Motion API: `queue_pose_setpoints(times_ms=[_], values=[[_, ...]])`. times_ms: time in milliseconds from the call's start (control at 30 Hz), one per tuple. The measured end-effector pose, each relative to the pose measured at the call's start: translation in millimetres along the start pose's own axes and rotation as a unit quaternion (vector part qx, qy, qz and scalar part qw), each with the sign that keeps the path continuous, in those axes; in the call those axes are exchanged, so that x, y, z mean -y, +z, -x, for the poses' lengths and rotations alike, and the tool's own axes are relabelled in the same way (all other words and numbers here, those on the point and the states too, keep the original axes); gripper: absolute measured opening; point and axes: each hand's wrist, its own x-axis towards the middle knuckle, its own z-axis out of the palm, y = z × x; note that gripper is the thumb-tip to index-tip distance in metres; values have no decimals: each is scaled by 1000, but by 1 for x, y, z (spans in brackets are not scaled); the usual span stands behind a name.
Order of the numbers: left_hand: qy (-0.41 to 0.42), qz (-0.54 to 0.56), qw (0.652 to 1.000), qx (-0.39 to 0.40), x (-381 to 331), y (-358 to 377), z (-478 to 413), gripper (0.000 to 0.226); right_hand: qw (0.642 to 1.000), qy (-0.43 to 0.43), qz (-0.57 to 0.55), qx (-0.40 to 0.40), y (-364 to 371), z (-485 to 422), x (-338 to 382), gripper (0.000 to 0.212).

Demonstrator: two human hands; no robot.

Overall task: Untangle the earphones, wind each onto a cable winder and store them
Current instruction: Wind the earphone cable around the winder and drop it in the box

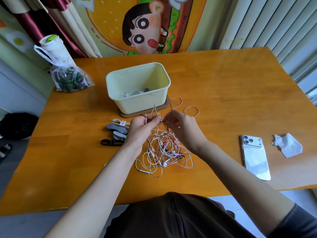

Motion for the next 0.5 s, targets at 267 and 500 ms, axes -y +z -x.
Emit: queue_pose_setpoints(times_ms=[267,500], values=[[-2,10,1000,7,-3,2,2,17,999,-3,-12,-43,6,3,7,16],[-4,4,1000,22,-5,-1,-1,21,999,-4,-30,-37,1,0,10,15]])
